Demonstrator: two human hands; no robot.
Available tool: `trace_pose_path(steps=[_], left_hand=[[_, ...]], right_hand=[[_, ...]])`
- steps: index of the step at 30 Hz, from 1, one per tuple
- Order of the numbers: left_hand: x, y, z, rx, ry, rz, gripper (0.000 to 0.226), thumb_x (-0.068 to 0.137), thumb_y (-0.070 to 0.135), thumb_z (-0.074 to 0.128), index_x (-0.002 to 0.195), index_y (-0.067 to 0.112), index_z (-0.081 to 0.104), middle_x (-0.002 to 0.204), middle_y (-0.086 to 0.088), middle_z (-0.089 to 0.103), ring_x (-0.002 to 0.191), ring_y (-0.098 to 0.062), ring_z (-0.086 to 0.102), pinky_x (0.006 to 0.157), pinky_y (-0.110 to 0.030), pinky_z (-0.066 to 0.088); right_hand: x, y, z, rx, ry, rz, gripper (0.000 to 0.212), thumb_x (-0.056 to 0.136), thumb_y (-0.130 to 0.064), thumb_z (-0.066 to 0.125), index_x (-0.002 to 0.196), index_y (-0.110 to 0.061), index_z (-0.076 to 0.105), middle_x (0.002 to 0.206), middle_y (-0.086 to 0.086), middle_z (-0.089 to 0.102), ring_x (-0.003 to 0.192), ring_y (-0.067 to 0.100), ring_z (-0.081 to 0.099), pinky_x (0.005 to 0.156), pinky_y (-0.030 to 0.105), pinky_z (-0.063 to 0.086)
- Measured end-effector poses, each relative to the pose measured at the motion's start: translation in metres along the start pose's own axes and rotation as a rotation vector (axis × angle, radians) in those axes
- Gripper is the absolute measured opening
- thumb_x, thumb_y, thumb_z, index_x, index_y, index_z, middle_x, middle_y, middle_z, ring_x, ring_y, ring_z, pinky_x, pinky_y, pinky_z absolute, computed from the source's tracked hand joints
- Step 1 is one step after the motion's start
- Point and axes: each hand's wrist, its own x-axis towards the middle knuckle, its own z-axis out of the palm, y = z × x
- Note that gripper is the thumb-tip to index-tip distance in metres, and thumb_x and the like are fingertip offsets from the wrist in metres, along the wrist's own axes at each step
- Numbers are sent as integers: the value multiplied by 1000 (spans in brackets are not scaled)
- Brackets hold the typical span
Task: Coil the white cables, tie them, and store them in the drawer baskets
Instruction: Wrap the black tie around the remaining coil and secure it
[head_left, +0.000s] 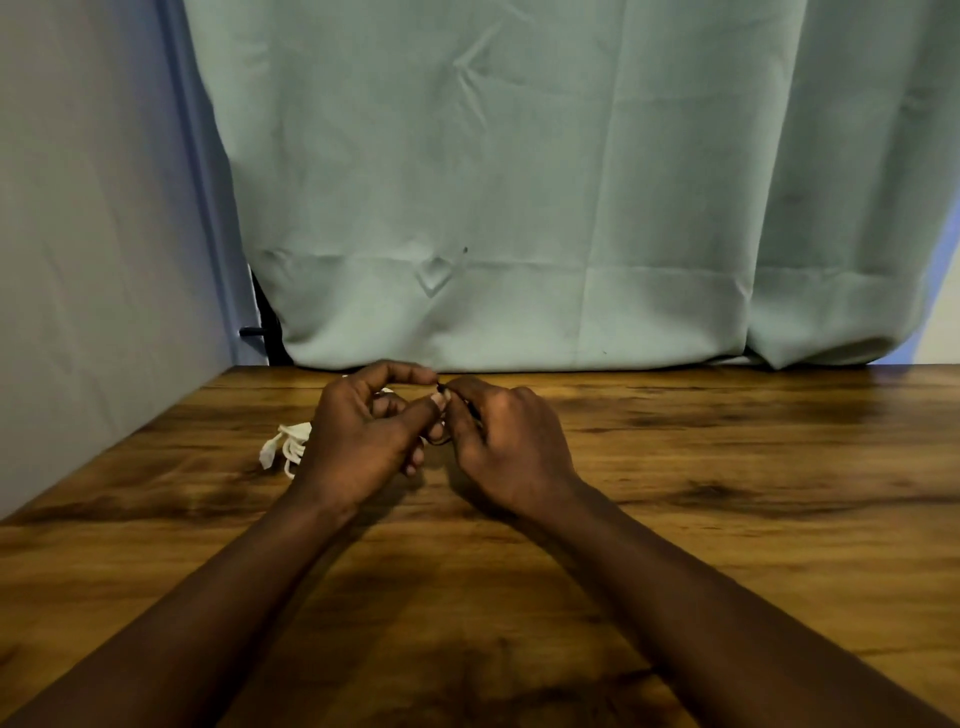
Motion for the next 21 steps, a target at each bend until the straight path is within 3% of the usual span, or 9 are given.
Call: trace_pose_path(steps=[5, 8, 12, 17, 21], left_hand=[[-3, 1, 0, -55, -33, 15, 9, 98, 13, 66, 103, 6, 68, 66, -14, 71, 44, -19, 60, 44, -27, 51], [-3, 2, -2, -10, -25, 39, 8, 98, 11, 65, 102, 4, 63, 69, -17, 71, 43, -21, 59, 42, -27, 50], [1, -3, -5, 149, 3, 140, 3, 97, 10, 68, 95, 11, 66, 75, -4, 66, 53, -13, 57, 50, -27, 45], [5, -7, -8, 117, -71, 141, 11, 96, 6, 68, 101, 15, 69, 78, 2, 66, 55, -11, 59, 51, -31, 52], [7, -10, -10, 143, -98, 136, 8, 96, 7, 68, 94, 15, 70, 72, 5, 68, 57, -13, 61, 57, -32, 52]], right_hand=[[0, 2, -2, -29, -1, -74, 29, 104, -39, 41, 103, -26, 67, 69, 2, 68, 61, 25, 63, 56, 39, 48], [0, 4, -2, -8, -25, -59, 30, 103, -40, 41, 99, -26, 66, 71, 1, 68, 65, 25, 64, 57, 37, 46], [1, 3, -2, 87, -74, -24, 29, 102, -43, 42, 95, -28, 66, 72, -2, 67, 66, 24, 61, 58, 34, 42], [0, 3, -7, 102, -142, -37, 23, 104, -38, 47, 81, -38, 49, 59, -13, 46, 55, 9, 47, 55, 30, 28], [2, 5, -7, 119, -185, 13, 23, 103, -36, 47, 81, -35, 54, 64, -11, 54, 61, 10, 53, 57, 34, 36]])
